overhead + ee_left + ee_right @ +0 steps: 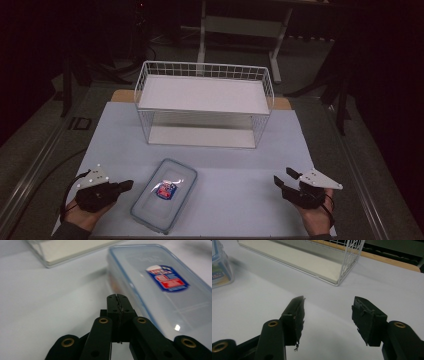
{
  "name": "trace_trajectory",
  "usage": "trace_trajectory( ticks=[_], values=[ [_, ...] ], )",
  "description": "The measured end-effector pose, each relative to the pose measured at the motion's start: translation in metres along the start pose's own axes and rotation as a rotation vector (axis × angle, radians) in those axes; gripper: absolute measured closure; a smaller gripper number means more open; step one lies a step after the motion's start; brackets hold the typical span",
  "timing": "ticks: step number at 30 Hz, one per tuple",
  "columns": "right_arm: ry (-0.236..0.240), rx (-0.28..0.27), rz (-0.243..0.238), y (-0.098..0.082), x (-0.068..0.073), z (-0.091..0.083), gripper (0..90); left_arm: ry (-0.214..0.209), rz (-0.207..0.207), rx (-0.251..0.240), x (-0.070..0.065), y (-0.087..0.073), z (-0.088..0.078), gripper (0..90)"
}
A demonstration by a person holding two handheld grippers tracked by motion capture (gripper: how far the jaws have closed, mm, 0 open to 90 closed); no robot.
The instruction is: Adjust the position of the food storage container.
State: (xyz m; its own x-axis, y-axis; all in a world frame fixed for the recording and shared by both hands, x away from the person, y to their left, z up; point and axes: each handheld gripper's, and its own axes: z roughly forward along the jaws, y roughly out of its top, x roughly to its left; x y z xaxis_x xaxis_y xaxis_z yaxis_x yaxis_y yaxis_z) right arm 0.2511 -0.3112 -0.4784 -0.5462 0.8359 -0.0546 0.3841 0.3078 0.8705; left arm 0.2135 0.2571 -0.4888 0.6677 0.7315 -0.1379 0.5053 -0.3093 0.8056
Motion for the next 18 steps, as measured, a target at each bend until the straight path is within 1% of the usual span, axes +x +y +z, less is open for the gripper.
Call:
trace_trajectory(
  ticks=[4,8,10,18],
  values=[
    [0.001,0.003,0.001,0.000,0.000,0.001,42.8,-0.015,0.029,0.032,-0.008,0.000,0.004,89.7],
    [0.003,0.002,0.000,0.000,0.000,0.001,42.7,-0.026,0.032,0.043,-0.009,0.000,0.005,89.7],
    [0.002,0.004,0.000,0.000,0.000,0.001,42.6,-0.034,0.037,0.057,-0.010,-0.001,0.006,89.7],
    [0.004,0.004,0.001,0.000,-0.001,0.000,42.5,-0.031,0.045,0.072,-0.013,-0.003,0.004,89.9]
  ],
)
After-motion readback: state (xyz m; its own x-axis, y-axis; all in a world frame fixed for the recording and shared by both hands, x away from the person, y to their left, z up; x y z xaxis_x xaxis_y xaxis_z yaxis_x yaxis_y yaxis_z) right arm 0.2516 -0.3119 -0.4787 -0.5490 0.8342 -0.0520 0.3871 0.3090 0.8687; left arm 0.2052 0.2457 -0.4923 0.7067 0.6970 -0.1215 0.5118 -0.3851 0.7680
